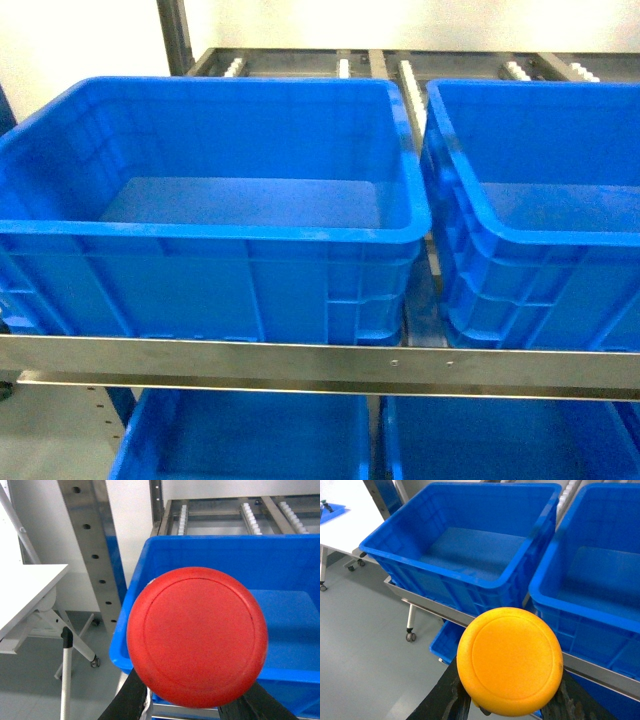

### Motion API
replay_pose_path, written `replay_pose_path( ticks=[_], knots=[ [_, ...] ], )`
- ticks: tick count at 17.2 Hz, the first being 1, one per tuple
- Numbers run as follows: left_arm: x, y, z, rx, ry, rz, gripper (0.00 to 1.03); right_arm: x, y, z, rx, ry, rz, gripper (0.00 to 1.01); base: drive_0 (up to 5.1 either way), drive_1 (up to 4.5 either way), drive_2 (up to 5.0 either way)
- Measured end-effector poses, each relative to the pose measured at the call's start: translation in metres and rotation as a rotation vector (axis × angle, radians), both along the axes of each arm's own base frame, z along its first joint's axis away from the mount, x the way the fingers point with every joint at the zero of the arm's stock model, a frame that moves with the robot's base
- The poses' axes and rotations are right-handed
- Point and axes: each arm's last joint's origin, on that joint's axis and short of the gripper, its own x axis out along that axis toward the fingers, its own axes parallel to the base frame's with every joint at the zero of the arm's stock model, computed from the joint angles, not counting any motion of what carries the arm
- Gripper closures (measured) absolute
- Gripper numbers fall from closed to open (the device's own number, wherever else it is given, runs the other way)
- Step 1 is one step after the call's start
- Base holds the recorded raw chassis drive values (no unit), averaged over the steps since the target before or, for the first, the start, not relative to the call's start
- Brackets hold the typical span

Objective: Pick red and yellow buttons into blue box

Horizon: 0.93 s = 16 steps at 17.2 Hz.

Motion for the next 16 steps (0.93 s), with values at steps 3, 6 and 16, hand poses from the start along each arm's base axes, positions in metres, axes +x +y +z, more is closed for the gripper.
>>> replay_pose_path(
  ticks=[3,6,16],
  knots=[
    [0.0001,0.0000,-0.0004,0.000,0.003,0.000,0.79,0.0000,0.0000,0.0000,0.000,0.000,0.000,0.72,5.0,-2.38,-2.4],
    [0.0002,0.0000,-0.0001,0.000,0.000,0.000,0.79,0.0000,0.0000,-0.0001,0.000,0.001,0.000,0.72,5.0,-2.38,-2.4],
    [0.0001,-0.0010,-0.0006,0.000,0.005,-0.009,0.79,0.0001,-0.0002,-0.0002,-0.002,0.000,-0.006,0.72,2.0,-0.93,-0.9]
  ],
)
